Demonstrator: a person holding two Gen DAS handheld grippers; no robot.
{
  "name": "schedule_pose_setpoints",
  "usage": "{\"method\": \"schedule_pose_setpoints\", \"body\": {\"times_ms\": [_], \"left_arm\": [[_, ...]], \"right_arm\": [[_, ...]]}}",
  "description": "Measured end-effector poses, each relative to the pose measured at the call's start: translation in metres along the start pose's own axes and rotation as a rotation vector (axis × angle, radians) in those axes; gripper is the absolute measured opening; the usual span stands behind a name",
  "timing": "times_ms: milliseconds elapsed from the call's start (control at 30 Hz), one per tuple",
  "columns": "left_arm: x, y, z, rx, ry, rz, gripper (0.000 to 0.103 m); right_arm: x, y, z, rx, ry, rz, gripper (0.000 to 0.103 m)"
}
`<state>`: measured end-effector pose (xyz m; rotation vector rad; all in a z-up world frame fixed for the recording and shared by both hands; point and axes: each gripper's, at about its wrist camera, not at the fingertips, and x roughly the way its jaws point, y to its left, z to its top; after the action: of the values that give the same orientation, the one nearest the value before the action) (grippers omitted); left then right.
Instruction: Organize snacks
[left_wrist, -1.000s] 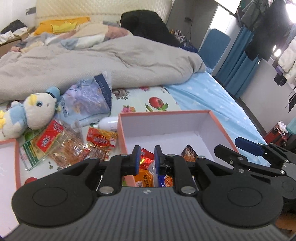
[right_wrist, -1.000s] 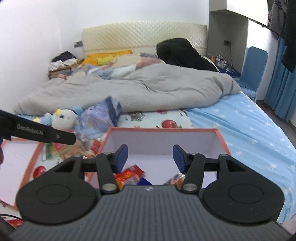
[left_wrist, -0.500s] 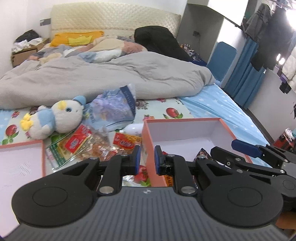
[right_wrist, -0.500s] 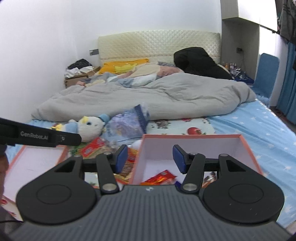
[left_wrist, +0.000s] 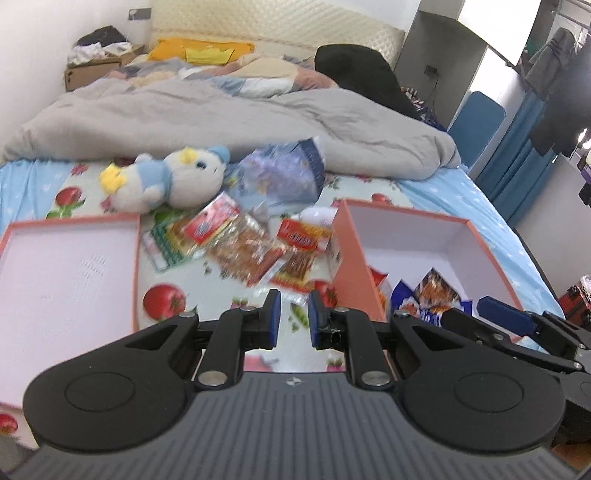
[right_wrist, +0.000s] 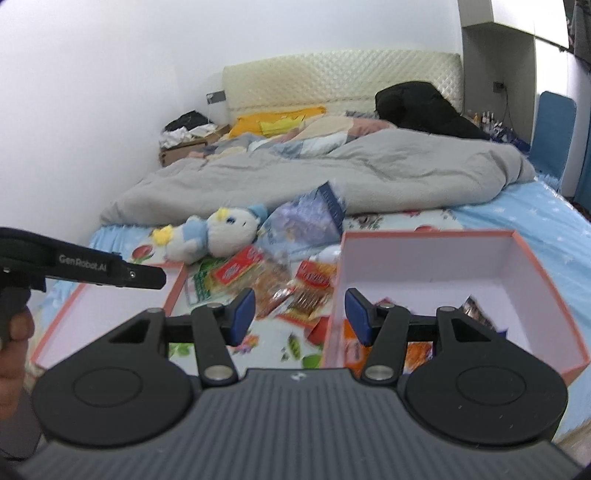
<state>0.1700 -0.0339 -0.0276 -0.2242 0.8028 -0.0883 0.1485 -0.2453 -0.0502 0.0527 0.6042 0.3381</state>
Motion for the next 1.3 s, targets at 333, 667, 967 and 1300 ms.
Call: {"method": "schedule_pose_setpoints", "body": {"times_ms": [333,667,967,1300], "left_arm": [[-0.007,0.030,-0.041,-0.063,0.012,0.017,0.023],[0.028,0.066,-0.053,-0.162,0.031,-0.001,0.046],[0.101,0.095,-0.045,-0.233,0.073,-0.038,0.052],[0.185,0.116,-0.024,-0.261,0.127,-0.067,0.055]], "right_arm": [[-0.006,0.029,-0.036,-0.005,0.017,0.022,0.056],[0.017,0.048,-0.053,-0.073,0.060,-0.004,0.056],[0.078,0.055,-0.060,-0.149,0.137,-0.001,0.056],[0.145,0.054,-0.059,-0.119,0.165,-0.020,0.056]]}}
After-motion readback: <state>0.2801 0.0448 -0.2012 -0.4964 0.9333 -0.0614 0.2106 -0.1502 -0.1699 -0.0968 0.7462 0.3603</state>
